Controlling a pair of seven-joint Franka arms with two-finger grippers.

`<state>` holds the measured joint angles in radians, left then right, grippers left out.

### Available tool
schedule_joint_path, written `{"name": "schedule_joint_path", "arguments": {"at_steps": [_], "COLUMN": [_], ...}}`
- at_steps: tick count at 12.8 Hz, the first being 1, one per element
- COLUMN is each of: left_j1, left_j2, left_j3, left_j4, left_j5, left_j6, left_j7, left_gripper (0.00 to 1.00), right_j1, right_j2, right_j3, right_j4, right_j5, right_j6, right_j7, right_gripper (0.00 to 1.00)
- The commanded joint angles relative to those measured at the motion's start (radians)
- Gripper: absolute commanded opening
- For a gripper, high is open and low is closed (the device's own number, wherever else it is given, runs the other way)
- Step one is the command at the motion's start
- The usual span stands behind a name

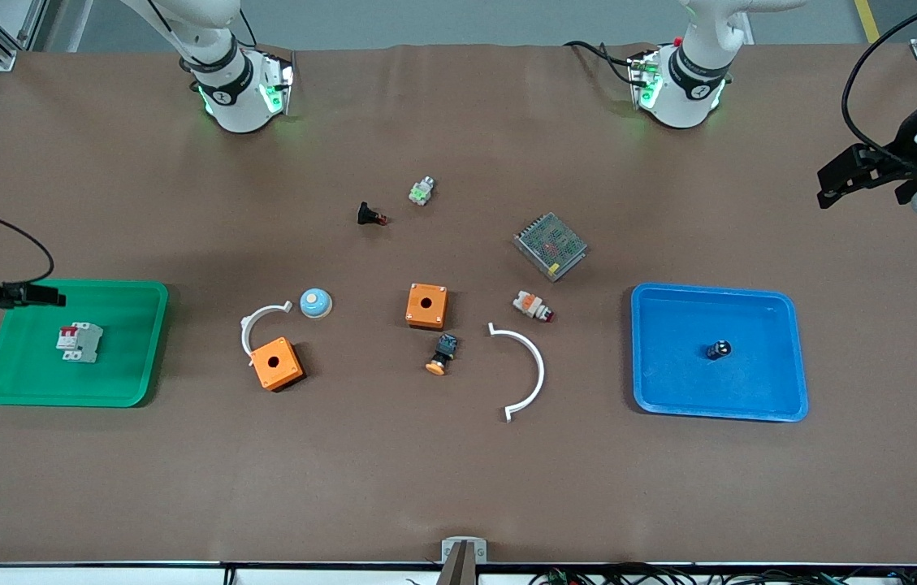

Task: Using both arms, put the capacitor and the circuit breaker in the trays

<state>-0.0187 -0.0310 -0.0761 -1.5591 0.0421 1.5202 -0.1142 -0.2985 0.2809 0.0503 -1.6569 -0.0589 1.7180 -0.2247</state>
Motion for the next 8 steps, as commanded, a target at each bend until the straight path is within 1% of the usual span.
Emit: {"name": "schedule_joint_path", "arguments": {"at_steps": [1,2,3,6,7,8], "left_j1": [-0.006,-0.004,-0.004,-0.004,-0.004,-0.004], "left_j2": [-0.004,-0.004,-0.004,-0.004,-0.004,-0.004], "left_j3": [0.007,0.007,0.009,0.009,0.007,0.009], "left_j4": [-0.013,-0.013,-0.012,-0.012,-0.012,-0.012], "left_j5": [-0.007,-0.005,-0.005,-0.005,-0.005,-0.005], "left_j6": [0.001,0.001,0.001,0.001,0.001,0.001], "left_j7": [0.021,0.021,0.021,0.021,0.021,0.021], "left_gripper": [1.0,1.0,1.0,1.0,1.0,1.0], "right_j1": [0.088,0.102,0.104,0.116,0.139,0.177], "right_j2": [-0.188,-0.24,-0.293,-0.389,-0.41,-0.42], "right_j3": [0.0,-0.001,-0.001,0.003,0.005,0.011], "right_j4": [-0.04,-0.04,-0.038,-0.038,-0.041,-0.041], "right_j5": [-0.001,0.011,0.043,0.1,0.122,0.128], "right_j6": [-0.141,-0.182,-0.222,-0.313,-0.339,-0.357], "right_j7": [0.114,0.119,0.117,0.122,0.152,0.23], "right_gripper": [0.97,0.98,0.98,0.99,0.99,0.99]}}
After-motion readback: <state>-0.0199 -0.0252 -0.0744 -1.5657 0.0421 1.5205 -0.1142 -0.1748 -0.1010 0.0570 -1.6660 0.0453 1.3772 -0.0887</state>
